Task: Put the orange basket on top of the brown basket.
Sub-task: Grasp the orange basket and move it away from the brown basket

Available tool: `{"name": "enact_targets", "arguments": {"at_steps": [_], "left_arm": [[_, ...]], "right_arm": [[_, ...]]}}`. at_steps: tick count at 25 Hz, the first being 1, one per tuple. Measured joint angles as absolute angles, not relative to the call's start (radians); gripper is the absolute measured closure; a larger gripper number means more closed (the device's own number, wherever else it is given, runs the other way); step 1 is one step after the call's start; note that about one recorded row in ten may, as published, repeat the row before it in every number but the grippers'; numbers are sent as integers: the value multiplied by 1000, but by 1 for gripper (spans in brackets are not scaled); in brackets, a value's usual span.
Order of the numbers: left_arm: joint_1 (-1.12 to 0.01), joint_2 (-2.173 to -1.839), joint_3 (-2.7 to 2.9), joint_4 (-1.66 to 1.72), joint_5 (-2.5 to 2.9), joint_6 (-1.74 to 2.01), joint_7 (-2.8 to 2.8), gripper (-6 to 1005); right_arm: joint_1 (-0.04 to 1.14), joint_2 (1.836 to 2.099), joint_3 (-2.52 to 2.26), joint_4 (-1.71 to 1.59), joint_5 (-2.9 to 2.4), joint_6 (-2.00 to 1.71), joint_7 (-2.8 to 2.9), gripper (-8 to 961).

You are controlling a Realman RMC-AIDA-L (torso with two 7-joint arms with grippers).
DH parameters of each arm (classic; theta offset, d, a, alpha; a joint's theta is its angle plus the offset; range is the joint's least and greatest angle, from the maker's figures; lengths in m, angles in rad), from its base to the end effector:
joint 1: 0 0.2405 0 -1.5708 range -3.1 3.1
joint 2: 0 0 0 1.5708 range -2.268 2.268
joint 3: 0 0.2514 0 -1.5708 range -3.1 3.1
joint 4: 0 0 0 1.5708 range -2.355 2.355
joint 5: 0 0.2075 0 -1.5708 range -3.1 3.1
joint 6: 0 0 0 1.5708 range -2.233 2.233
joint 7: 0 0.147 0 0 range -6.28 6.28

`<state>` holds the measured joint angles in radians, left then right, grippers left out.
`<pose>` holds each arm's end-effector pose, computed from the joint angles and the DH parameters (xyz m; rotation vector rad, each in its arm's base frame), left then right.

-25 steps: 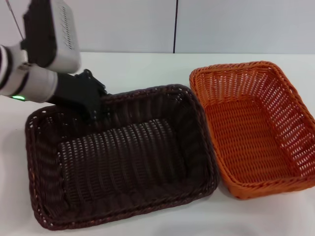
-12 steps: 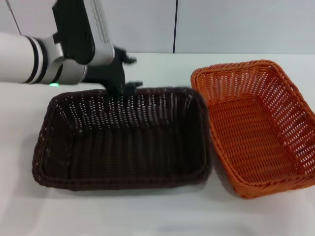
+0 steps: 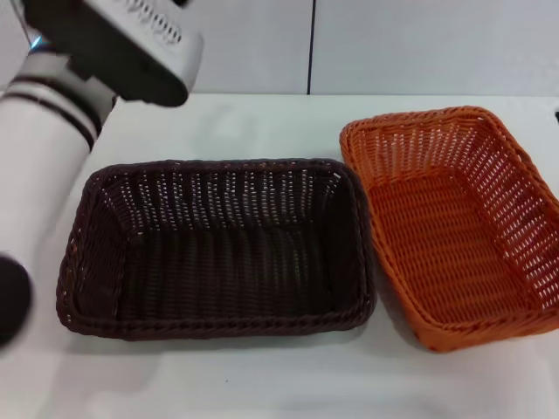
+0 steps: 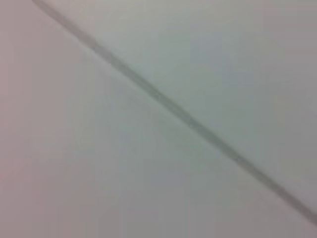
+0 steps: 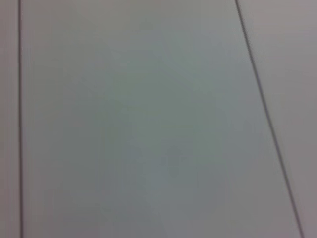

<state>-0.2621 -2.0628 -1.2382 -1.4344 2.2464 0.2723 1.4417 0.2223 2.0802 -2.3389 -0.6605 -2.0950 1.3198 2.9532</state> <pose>-0.1067 0.3808 0.0361 -1.6302 0.3390 -0.2214 0.2635 0.2993 -0.0023 -1.2954 0.4570 0.9074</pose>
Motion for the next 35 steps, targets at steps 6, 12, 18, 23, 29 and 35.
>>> {"name": "enact_targets", "arguments": {"at_steps": [6, 12, 18, 23, 29, 35], "left_arm": [[-168, -2059, -1053, -1314, 2305, 1024, 1136, 240], [-32, -2060, -1108, -915, 2479, 1424, 394, 240], [-2, -2069, -1137, -561, 2344, 1488, 226, 242], [-7, -2069, -1131, -461, 2246, 1466, 210, 242], [-27, -2069, -1142, -449, 2219, 1417, 217, 243], [-55, -2069, -1142, -444, 2194, 1365, 229, 243]], "right_arm": [[276, 2078, -2358, -684, -2105, 1280, 2953, 175], [319, 2002, -2309, -964, -2190, 900, 2956, 177], [344, 1944, -2143, -1260, -2311, 289, 2955, 178], [376, 1982, -1811, -1612, -2428, -518, 2925, 180], [547, 2068, -1402, -1752, -2410, -1377, 2697, 182], [659, 2050, -1204, -1720, -2373, -1881, 2501, 184]]}}
